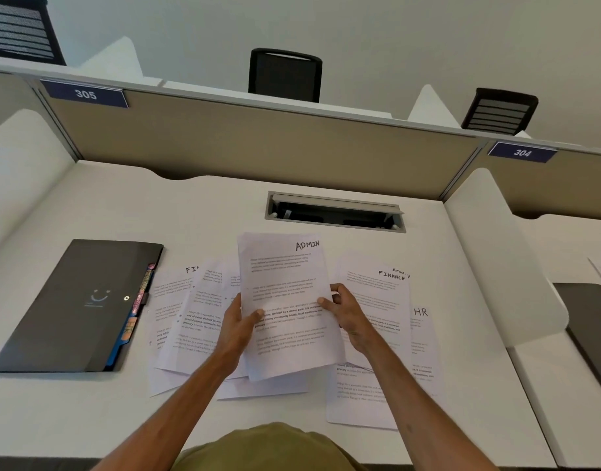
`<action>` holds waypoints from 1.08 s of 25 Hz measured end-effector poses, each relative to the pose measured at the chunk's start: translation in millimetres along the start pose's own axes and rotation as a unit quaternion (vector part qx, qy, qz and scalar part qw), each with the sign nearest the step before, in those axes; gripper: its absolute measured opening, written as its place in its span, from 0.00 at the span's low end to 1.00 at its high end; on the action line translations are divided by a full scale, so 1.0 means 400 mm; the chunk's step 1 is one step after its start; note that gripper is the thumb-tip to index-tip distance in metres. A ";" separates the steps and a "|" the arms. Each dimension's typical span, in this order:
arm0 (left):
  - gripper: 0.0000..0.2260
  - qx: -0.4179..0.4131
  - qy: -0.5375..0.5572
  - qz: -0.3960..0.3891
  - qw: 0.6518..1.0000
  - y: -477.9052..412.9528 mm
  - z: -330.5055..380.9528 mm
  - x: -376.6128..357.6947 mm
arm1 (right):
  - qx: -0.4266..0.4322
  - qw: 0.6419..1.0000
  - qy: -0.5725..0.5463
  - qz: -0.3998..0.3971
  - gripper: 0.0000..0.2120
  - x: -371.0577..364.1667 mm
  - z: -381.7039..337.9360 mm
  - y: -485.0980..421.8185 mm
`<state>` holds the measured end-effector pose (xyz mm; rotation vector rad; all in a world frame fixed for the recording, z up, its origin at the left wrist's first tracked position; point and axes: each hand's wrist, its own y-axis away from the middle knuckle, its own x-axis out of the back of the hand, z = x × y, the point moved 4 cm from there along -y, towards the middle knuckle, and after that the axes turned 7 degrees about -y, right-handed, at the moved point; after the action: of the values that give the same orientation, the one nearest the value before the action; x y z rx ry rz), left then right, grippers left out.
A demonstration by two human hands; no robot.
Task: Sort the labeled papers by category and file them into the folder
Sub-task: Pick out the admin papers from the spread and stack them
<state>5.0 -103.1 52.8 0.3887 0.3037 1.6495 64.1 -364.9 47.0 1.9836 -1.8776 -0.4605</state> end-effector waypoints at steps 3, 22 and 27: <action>0.23 0.020 -0.001 0.014 1.000 -0.007 -0.023 0.009 | -0.026 0.992 0.068 0.102 0.16 0.051 0.015 -0.006; 0.23 0.056 0.011 0.036 0.998 -0.030 -0.029 0.026 | -0.127 0.880 0.263 0.374 0.31 0.425 0.165 0.088; 0.24 0.060 0.013 0.045 0.997 -0.035 -0.029 0.037 | -0.085 0.885 0.211 0.407 0.17 0.437 0.153 0.096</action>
<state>11.4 -86.4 37.8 0.4778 0.4098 1.7310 11.5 -543.5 14.3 0.9233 -2.0533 0.0566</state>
